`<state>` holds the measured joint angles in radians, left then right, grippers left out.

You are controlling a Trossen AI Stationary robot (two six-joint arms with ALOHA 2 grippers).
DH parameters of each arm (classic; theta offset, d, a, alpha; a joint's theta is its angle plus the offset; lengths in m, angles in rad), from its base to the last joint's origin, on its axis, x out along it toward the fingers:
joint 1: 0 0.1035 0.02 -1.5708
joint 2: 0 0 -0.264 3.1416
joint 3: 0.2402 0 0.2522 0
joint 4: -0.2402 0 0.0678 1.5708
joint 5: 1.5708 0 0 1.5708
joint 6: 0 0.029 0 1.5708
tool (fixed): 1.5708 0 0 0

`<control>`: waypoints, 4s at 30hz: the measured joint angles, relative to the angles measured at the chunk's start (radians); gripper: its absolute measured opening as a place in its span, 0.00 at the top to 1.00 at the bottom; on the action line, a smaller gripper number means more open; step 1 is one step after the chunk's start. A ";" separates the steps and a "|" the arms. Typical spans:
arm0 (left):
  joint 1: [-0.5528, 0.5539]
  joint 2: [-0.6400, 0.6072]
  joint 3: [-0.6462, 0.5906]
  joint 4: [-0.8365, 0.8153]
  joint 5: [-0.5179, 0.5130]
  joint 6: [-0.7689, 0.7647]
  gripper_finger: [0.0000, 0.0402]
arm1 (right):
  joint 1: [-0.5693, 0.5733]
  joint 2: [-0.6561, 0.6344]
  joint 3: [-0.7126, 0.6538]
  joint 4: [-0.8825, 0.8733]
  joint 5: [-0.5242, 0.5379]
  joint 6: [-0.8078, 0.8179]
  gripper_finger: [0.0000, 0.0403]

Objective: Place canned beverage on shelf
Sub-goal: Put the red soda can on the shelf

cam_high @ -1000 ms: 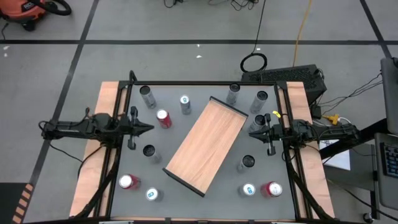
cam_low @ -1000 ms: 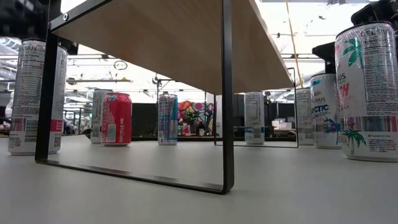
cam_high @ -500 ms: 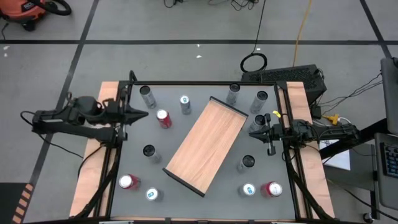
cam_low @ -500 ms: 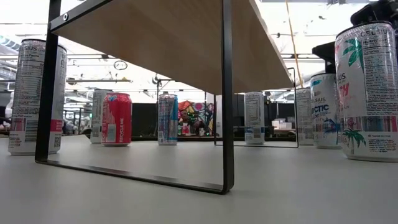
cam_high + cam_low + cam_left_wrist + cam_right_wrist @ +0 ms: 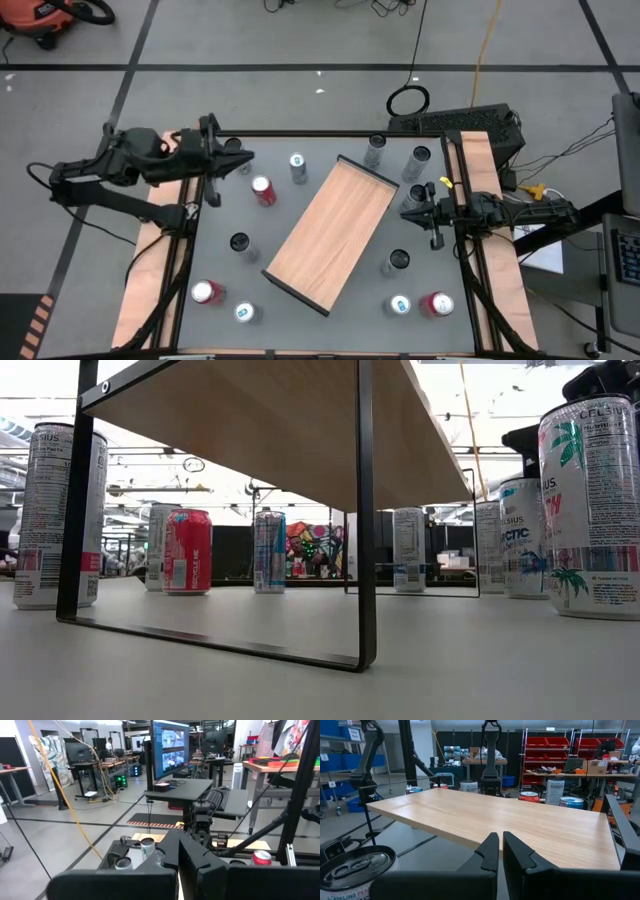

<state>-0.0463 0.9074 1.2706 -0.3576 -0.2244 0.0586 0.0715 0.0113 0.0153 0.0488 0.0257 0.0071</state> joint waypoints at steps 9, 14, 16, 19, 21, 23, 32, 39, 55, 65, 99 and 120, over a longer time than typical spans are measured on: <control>0.000 0.126 0.096 0.005 0.000 0.000 1.00 | 0.000 0.002 0.076 -0.032 0.000 0.032 1.00; 0.000 0.154 0.096 0.001 0.000 0.000 1.00 | 0.000 0.019 0.204 -0.087 0.000 0.036 1.00; 0.000 0.154 0.096 0.002 0.000 0.000 1.00 | 0.000 0.049 0.264 -0.153 0.000 0.036 1.00; 0.000 0.157 0.097 0.006 0.000 0.000 1.00 | 0.000 0.112 0.375 -0.214 0.000 0.042 1.00; 0.000 0.158 0.097 0.004 0.000 0.000 1.00 | 0.000 0.175 0.453 -0.257 0.003 0.042 1.00; 0.000 0.158 0.097 0.008 -0.001 0.000 1.00 | 0.000 0.242 0.534 -0.289 0.003 0.042 1.00; 0.000 0.157 0.097 0.008 -0.001 0.000 1.00 | 0.000 0.561 0.941 -0.458 0.004 0.035 1.00; 0.000 0.157 0.097 0.007 0.044 -0.002 1.00 | 0.000 0.801 1.275 -0.563 0.004 0.036 1.00; 0.000 0.157 0.097 -0.014 0.064 -0.222 1.00 | 0.000 1.097 1.648 -0.723 0.044 0.150 1.00; 0.000 0.157 0.097 -0.219 0.004 -0.502 1.00 | -0.026 1.128 1.648 -0.798 0.105 0.303 1.00; 0.244 0.253 0.098 -0.727 -0.058 -0.982 0.58 | -0.040 1.139 1.646 -1.120 0.105 0.477 1.00; 0.311 0.488 0.097 -0.941 0.064 -0.991 0.05 | -0.039 1.183 1.645 -1.063 0.105 0.486 1.00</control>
<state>0.2645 1.3956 1.3678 -1.2985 -0.1600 -0.9328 0.0325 1.1940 1.6606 -1.0142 0.1309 0.4934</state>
